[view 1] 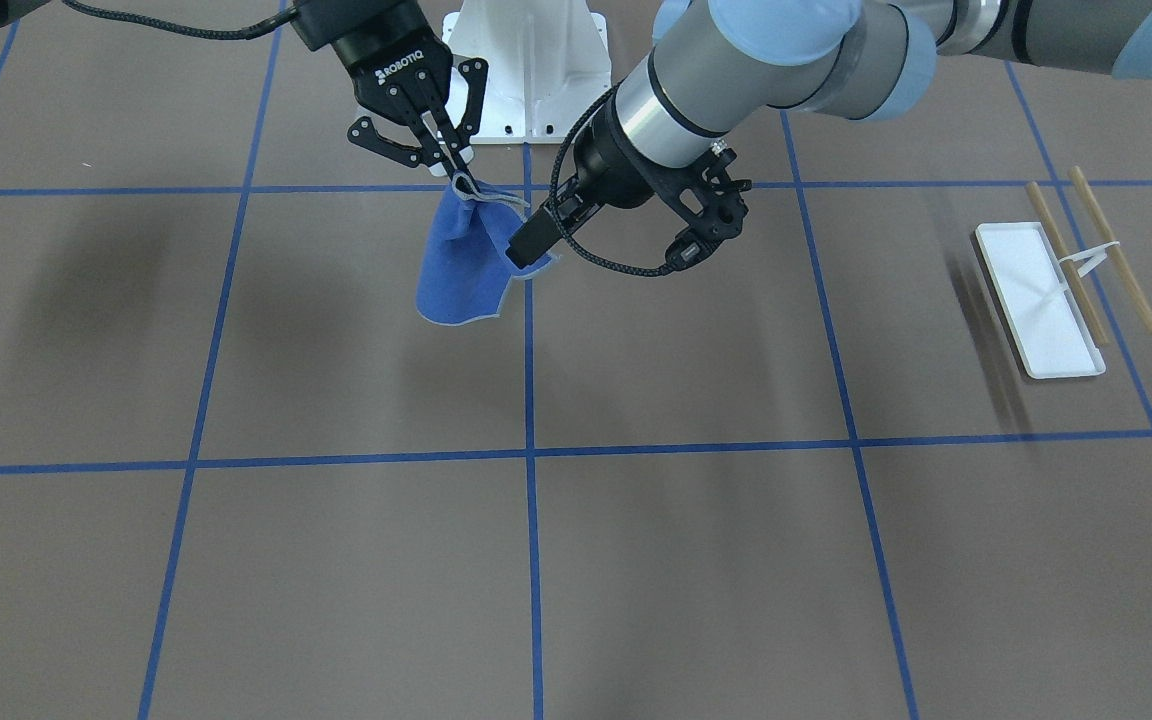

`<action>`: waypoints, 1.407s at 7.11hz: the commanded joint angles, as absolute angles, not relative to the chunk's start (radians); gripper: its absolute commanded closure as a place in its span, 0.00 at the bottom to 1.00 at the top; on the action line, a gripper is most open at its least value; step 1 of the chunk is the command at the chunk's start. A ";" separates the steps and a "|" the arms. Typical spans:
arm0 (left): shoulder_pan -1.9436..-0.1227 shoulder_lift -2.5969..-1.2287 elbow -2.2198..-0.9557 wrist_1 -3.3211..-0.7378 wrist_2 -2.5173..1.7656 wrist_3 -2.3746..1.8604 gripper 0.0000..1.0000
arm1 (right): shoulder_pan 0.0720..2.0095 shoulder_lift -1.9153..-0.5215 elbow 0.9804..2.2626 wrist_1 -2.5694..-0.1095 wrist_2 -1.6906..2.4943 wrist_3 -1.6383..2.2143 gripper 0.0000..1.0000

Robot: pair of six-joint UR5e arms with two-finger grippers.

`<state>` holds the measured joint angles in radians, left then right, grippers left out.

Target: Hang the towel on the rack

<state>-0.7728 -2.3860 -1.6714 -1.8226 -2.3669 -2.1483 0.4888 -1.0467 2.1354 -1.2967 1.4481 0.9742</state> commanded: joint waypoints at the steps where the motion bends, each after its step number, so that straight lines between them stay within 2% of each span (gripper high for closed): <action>1: -0.761 -2.399 -1.671 -1.827 -2.365 -2.198 0.30 | 0.472 -1.046 2.134 -1.298 1.431 0.974 1.00; 2: -0.755 -2.408 -1.667 -1.827 -2.364 -2.213 0.38 | 0.472 -1.046 2.134 -1.298 1.431 0.974 1.00; 3: -0.749 -2.413 -1.666 -1.827 -2.364 -2.215 0.53 | 0.472 -1.046 2.134 -1.298 1.431 0.973 1.00; 5: -0.749 -2.410 -1.666 -1.827 -2.364 -2.212 1.00 | 0.474 -1.048 2.137 -1.298 1.431 0.973 1.00; 7: -0.753 -2.408 -1.670 -1.825 -2.365 -2.212 1.00 | 0.474 -1.052 2.140 -1.298 1.433 0.969 1.00; 8: -0.755 -2.408 -1.671 -1.818 -2.364 -2.217 1.00 | 0.471 -1.048 2.141 -1.296 1.433 0.991 0.89; 9: -0.768 -2.408 -1.674 -1.810 -2.367 -2.227 1.00 | 0.471 -1.049 2.141 -1.296 1.434 1.015 0.01; 10: -0.816 -2.392 -1.689 -1.809 -2.409 -2.227 1.00 | 0.477 -1.063 2.169 -1.301 1.448 1.020 0.00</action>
<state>-0.7759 -2.4040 -1.6764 -1.8129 -2.3769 -2.2236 0.4730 -1.0526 2.1484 -1.2974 1.4372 1.0073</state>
